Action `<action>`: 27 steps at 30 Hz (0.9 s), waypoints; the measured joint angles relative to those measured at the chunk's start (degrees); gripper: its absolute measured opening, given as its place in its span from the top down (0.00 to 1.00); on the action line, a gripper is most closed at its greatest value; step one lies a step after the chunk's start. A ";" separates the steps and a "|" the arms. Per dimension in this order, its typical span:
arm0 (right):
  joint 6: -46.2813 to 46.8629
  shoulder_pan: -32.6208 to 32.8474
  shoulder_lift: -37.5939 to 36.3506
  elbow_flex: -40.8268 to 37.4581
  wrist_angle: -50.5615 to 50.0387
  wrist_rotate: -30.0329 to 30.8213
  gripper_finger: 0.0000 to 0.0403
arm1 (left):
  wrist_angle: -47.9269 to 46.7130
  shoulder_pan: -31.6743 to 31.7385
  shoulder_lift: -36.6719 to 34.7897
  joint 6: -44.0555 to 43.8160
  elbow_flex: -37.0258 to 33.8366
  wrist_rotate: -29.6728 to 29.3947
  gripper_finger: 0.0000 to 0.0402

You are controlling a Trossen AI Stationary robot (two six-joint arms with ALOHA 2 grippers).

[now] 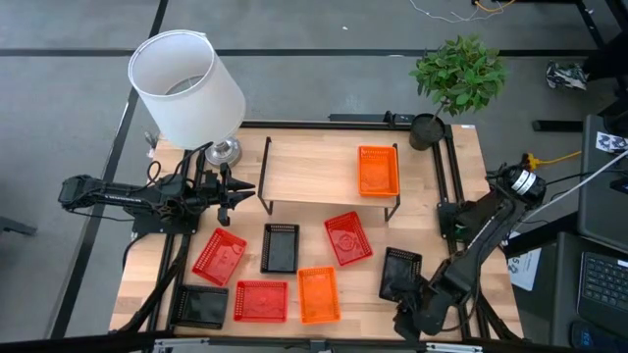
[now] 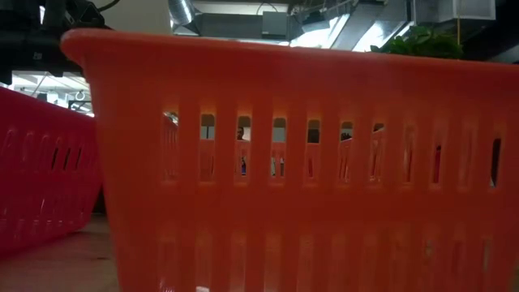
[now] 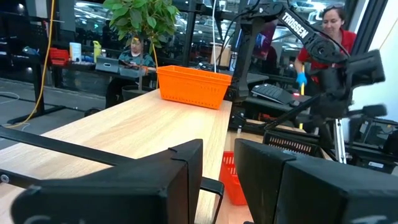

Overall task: Stack baskets on shelf by color
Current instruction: Put the right black bin on the shelf

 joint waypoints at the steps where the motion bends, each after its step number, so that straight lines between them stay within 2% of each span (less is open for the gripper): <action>1: 0.01 -0.10 0.32 0.00 -1.08 -0.90 0.56 | 0.00 0.02 0.00 0.00 0.00 0.00 0.79; 14: -0.17 -0.61 0.93 0.00 -8.73 -1.79 0.56 | -0.01 0.01 0.00 0.02 0.00 0.00 0.79; 20: -0.30 -1.06 4.61 0.00 -8.90 -6.17 0.56 | 0.00 0.00 0.01 0.04 0.00 0.00 0.79; 27: -0.32 -2.91 7.39 0.00 -8.95 -6.15 0.56 | 0.01 0.02 0.01 0.04 0.00 -0.01 0.79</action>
